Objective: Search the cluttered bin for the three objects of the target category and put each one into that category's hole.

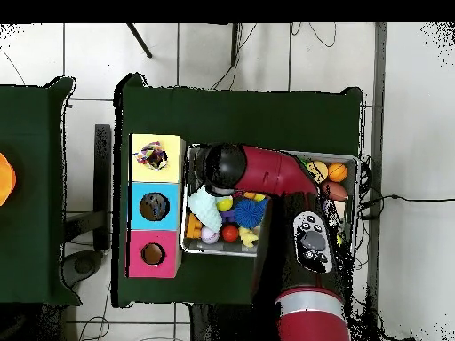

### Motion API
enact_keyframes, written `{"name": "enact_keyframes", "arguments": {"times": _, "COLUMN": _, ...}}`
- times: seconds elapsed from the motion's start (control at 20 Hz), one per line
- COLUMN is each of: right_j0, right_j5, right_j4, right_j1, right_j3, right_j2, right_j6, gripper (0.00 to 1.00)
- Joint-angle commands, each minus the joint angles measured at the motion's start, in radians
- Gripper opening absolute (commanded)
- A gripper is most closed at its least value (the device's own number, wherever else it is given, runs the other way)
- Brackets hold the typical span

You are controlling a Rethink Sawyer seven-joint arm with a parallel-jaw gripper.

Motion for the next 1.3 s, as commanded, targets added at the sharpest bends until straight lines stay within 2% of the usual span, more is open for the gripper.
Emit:
{"name": "enact_keyframes", "arguments": {"times": 0.05, "right_j0": -0.013, "right_j5": -0.114, "right_j4": -0.069, "right_j1": 0.053, "right_j3": 0.094, "right_j2": 0.087, "right_j6": 0.020, "gripper": 1.00}}
{"name": "enact_keyframes", "arguments": {"times": 0.4, "right_j0": 0.012, "right_j5": -0.182, "right_j4": -0.071, "right_j1": 0.073, "right_j3": 0.133, "right_j2": 0.072, "right_j6": 0.062, "gripper": 1.00}}
{"name": "enact_keyframes", "arguments": {"times": 1.3, "right_j0": 0.024, "right_j5": -0.186, "right_j4": -0.055, "right_j1": 0.073, "right_j3": 0.143, "right_j2": 0.078, "right_j6": 0.051, "gripper": 1.00}}
